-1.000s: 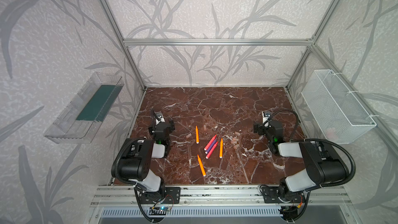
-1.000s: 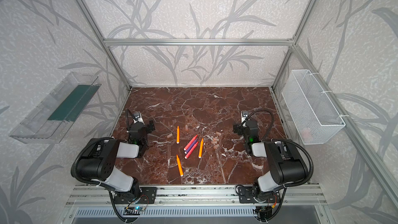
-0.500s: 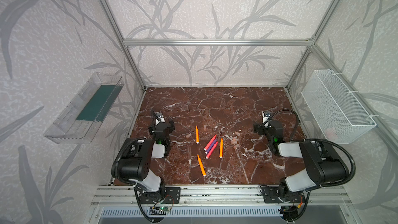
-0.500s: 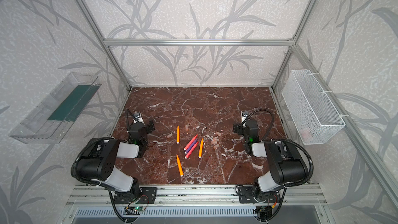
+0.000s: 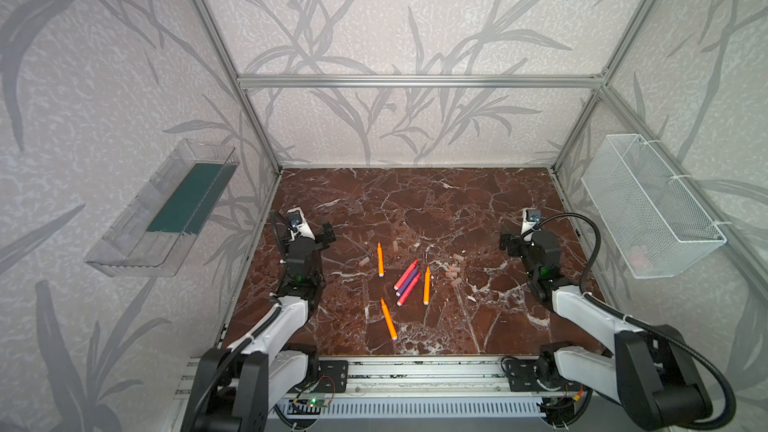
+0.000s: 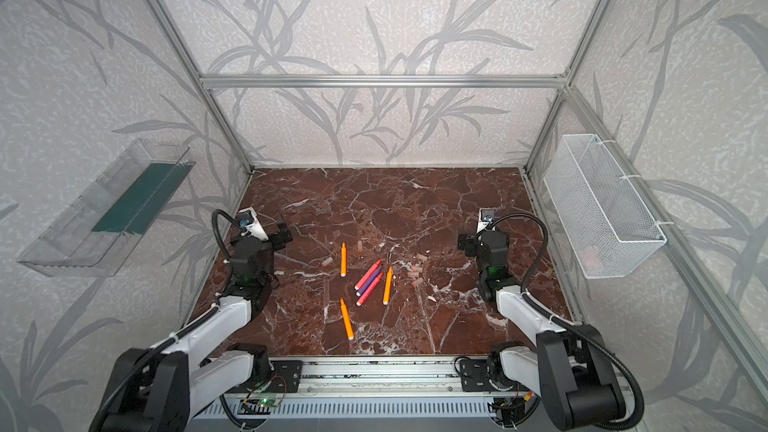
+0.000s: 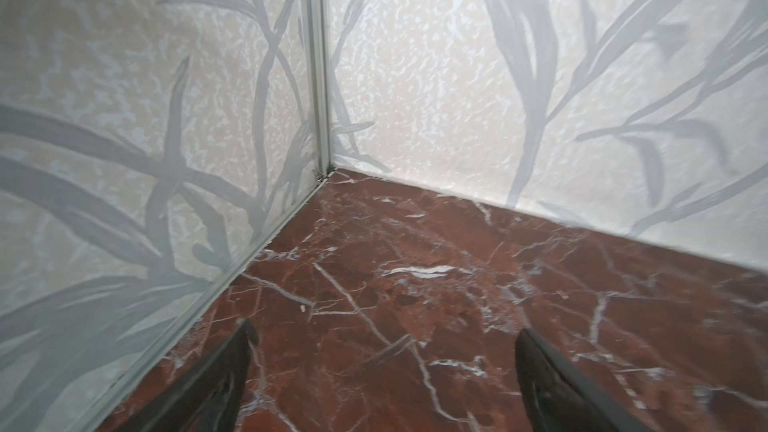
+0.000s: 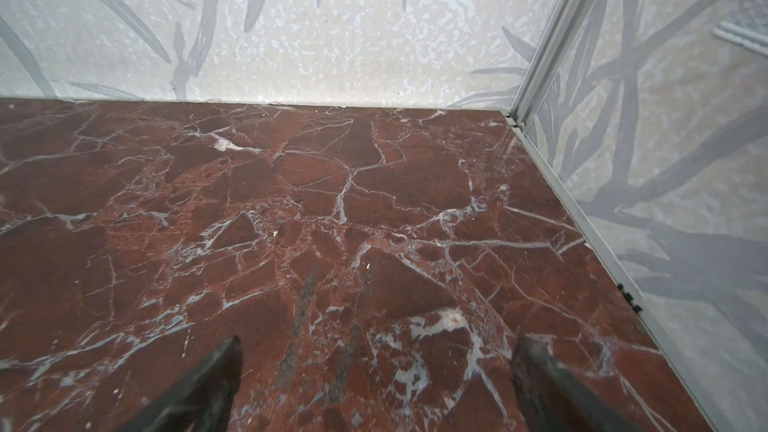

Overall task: Insert the pens into the pen caps
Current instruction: 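Raise both arms and move the left gripper toward the markers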

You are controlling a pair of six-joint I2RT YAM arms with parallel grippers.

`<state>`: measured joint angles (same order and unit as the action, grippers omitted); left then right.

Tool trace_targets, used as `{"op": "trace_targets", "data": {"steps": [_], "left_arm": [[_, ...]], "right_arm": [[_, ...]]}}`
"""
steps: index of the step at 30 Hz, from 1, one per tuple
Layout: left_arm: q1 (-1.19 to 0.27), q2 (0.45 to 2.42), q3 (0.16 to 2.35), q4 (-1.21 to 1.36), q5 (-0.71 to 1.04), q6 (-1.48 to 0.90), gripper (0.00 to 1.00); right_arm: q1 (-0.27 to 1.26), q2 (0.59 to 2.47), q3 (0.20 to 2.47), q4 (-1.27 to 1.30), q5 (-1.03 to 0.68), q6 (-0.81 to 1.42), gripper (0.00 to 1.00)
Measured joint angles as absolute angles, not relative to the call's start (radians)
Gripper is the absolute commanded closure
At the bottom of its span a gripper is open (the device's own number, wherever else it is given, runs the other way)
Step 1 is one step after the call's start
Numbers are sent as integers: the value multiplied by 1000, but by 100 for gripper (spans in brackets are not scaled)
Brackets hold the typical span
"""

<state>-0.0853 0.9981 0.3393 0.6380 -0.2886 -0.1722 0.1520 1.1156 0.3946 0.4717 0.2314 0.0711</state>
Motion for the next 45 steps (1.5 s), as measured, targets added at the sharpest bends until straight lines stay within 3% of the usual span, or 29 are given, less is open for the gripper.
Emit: {"op": "trace_targets", "data": {"steps": [7,12,17,21,24,32,42,45], "left_arm": [[-85,842,305,530,81,-378,1],[-83,780,215,362,110,-501,1],[-83,537,195,206,112,-572,1],[-82,259,152,88,14,-644,1],[-82,176,174,-47,-37,-658,1],[-82,238,314,-299,-86,-765,1],[-79,281,285,-284,-67,-778,1],[-79,290,295,-320,-49,-772,10]], "right_arm": [[152,879,442,240,41,291,1],[152,641,302,278,-80,401,1],[151,493,221,238,-83,503,1],[151,550,293,209,-142,510,1],[152,625,333,202,-175,500,1],[154,874,435,102,-57,437,0],[154,1053,381,186,-27,417,3],[155,1069,386,193,-27,416,4]]}}
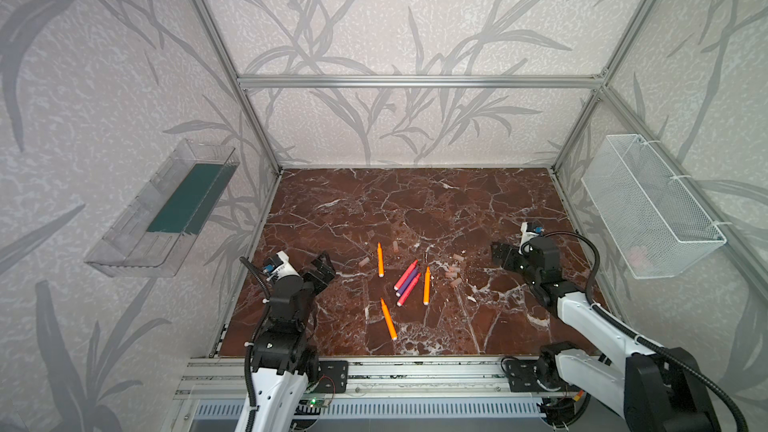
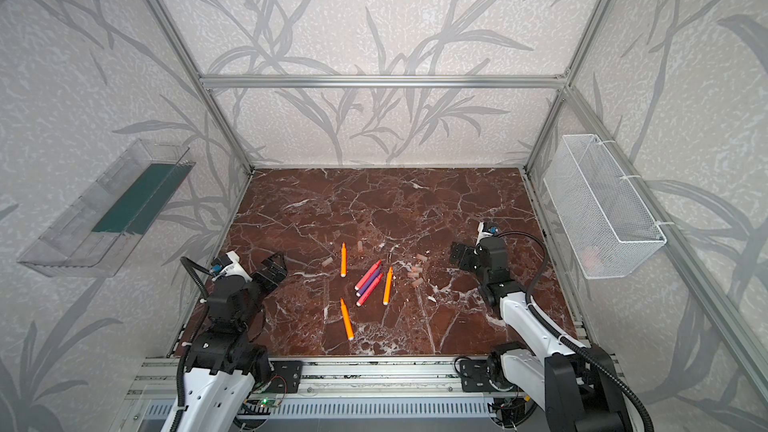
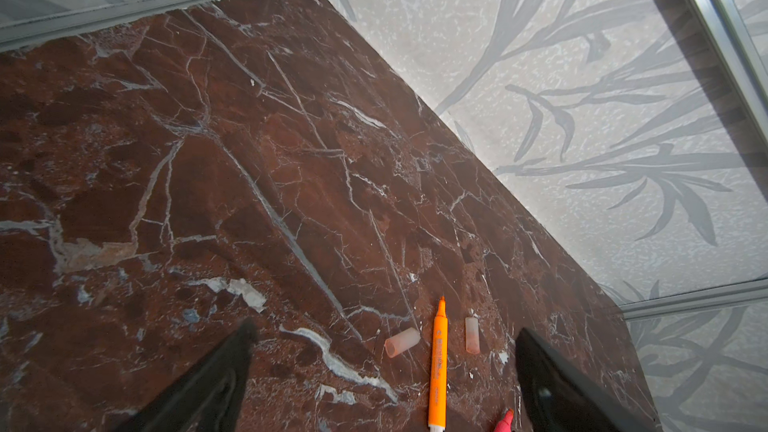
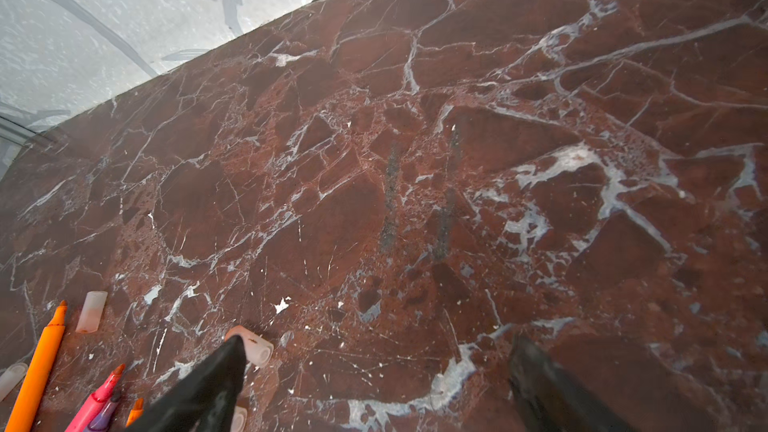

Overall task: Insert the pens into the pen caps
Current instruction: 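Raise both arms and move the left gripper toward the markers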

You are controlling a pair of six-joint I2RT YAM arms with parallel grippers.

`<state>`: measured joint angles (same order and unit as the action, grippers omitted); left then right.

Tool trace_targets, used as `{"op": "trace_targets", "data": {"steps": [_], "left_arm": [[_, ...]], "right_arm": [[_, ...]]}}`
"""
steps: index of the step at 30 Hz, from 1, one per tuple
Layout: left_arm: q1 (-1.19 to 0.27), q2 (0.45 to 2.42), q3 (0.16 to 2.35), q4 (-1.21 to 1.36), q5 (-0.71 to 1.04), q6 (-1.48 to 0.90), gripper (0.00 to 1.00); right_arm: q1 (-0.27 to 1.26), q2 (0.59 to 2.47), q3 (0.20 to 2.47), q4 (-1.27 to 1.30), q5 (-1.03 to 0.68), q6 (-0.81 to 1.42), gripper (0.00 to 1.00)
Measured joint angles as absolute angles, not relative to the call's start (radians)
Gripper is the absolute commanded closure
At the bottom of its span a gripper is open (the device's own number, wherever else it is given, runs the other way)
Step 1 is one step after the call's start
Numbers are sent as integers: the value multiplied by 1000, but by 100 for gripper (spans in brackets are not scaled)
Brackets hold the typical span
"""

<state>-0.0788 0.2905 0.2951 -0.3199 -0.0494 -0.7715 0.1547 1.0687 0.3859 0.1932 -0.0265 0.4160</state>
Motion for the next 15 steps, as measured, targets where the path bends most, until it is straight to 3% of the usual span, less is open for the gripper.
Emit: {"op": "trace_targets", "data": {"steps": [7,15], "left_arm": [[-135,337,341,-339,80,-764,27],[-711,675,445,-289,-128,-769,31]], "right_arm": [[165,1068,386,220,-25,414,4],[189,1070,390,220,-6,403,5]]}}
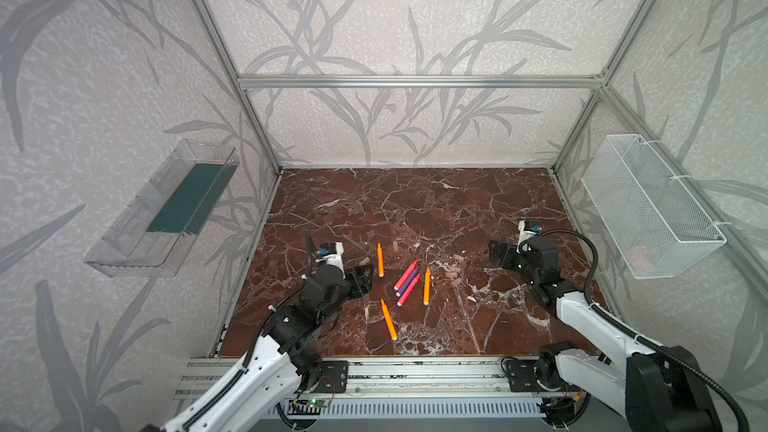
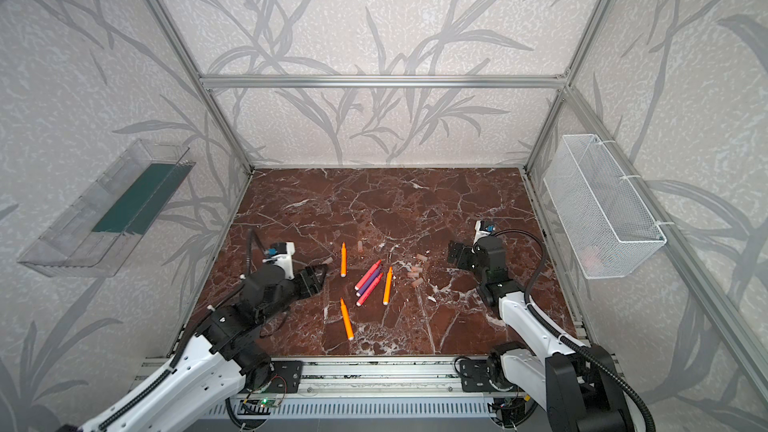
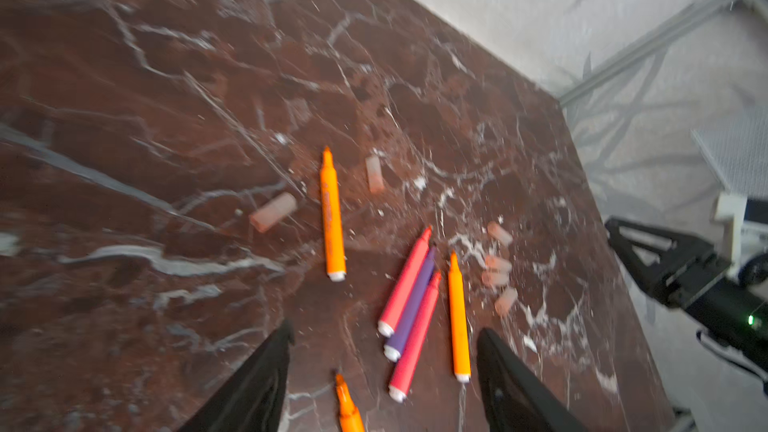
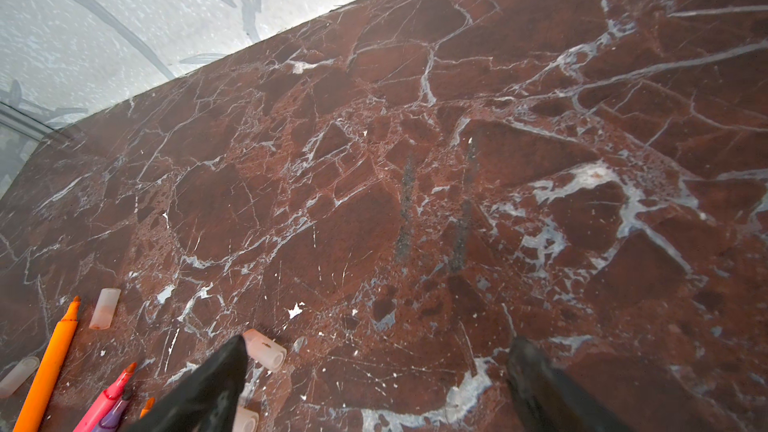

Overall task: Insert the pens into the pen caps
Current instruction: 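Raise both arms and move the left gripper toward the markers, then lower the left gripper and grasp the orange marker near the pink ones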

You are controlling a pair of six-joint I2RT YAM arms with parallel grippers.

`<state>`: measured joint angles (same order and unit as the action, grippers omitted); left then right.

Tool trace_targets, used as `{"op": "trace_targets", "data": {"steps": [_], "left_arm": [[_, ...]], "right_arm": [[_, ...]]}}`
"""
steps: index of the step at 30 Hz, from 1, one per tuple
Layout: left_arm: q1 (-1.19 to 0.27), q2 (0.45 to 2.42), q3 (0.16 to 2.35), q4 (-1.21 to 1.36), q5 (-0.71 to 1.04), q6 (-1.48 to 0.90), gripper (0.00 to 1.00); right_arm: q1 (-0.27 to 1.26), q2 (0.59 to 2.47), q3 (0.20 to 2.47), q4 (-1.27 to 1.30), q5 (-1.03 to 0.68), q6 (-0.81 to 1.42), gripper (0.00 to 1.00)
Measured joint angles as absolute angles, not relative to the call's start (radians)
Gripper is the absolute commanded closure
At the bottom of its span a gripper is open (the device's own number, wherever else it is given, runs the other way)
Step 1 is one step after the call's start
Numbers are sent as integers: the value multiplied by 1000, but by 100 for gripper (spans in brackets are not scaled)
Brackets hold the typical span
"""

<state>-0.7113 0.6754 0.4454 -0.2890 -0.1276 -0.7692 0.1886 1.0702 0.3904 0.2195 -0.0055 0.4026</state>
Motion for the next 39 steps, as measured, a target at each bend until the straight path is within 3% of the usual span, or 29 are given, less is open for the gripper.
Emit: {"op": "trace_targets", "data": {"steps": [5,11,27,39], "left_arm": [[-962,982,554,-265,-301,-785,36],[-1052,1208,619,-201,-363,-820,37],[-1131,1581,817,-89,-305,-831,46],[-1131,1720,901,-138,-317,-851,49]], "right_arm": [[196,1082,399,219,6,395,6],[203,1088,409,212,20,395,6],[212,1090,412,207,30,392,7],[217,1090,412,204,37,392,7]]}}
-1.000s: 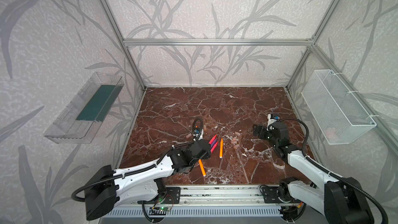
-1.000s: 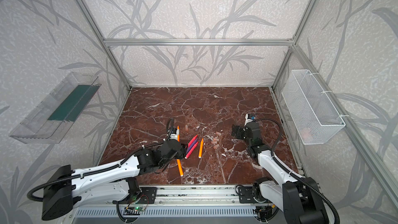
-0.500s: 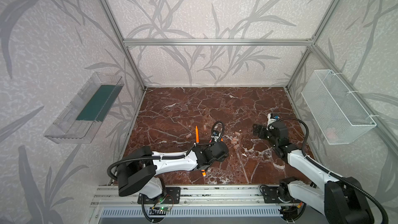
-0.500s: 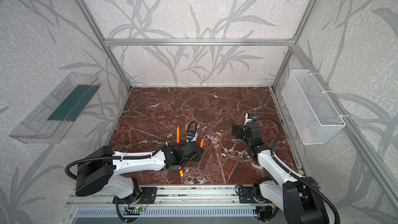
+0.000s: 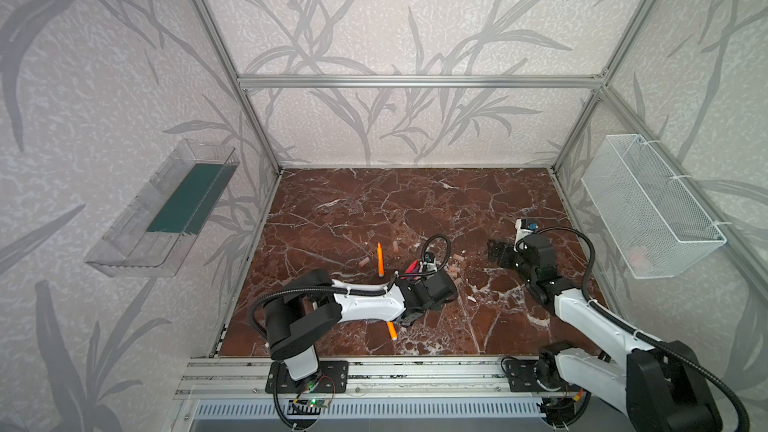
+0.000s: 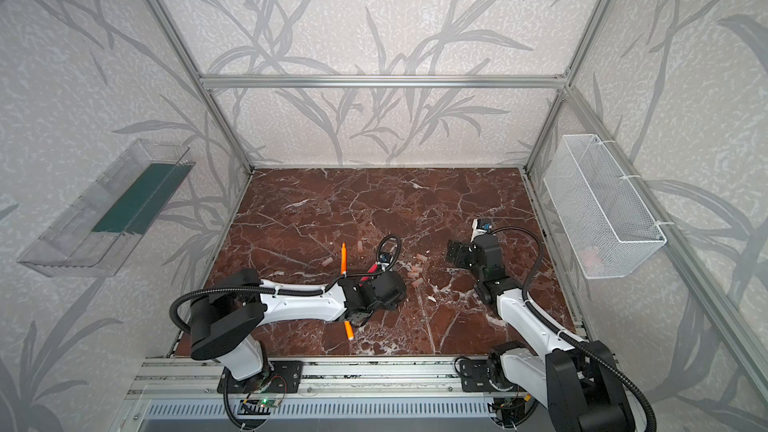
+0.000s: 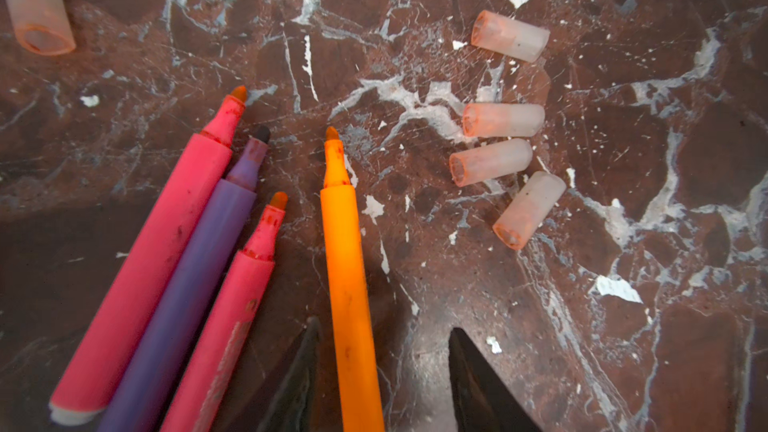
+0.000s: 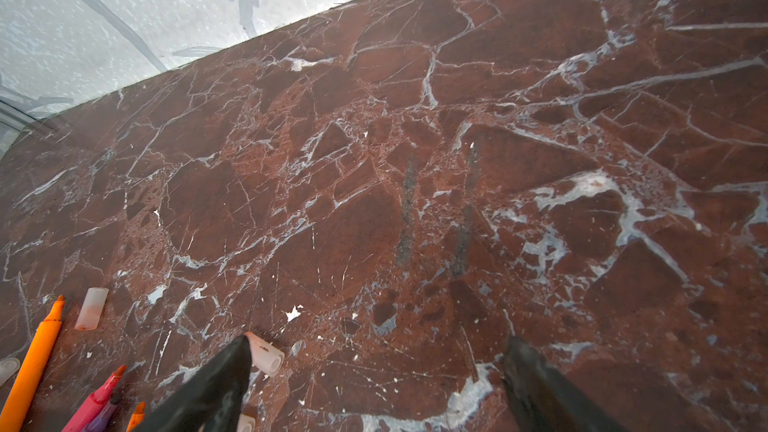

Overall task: Insert the pens into the pen caps
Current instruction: 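Lower the left gripper and grasp the orange marker near the pink ones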

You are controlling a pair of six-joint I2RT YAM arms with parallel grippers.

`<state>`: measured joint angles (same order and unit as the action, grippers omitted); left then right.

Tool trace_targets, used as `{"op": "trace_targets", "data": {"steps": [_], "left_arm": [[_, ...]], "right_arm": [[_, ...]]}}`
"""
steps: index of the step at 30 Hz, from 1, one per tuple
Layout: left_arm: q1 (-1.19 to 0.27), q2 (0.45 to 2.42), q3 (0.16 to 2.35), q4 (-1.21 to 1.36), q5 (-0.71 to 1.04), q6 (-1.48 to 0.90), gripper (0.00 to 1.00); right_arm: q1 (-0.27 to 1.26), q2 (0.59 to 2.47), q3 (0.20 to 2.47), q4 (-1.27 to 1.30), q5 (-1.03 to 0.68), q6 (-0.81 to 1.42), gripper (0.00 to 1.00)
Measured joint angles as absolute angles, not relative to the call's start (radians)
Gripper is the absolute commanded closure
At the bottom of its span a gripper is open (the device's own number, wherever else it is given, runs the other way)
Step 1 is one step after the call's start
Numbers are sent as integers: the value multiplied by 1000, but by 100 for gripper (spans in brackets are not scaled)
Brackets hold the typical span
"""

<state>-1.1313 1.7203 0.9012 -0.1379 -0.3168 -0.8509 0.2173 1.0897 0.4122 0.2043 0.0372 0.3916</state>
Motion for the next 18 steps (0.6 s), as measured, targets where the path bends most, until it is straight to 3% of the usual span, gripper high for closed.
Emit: {"op": "trace_targets", "data": {"steps": [5,18], "left_arm": [[-1131,1770,926,-164,-321,-861,53],[-1131,1808,968,-198,-346,-876,75]], "right_arm": [[217,1090,412,204,38,392,8],[223,1090,412,204,47,392,8]]}}
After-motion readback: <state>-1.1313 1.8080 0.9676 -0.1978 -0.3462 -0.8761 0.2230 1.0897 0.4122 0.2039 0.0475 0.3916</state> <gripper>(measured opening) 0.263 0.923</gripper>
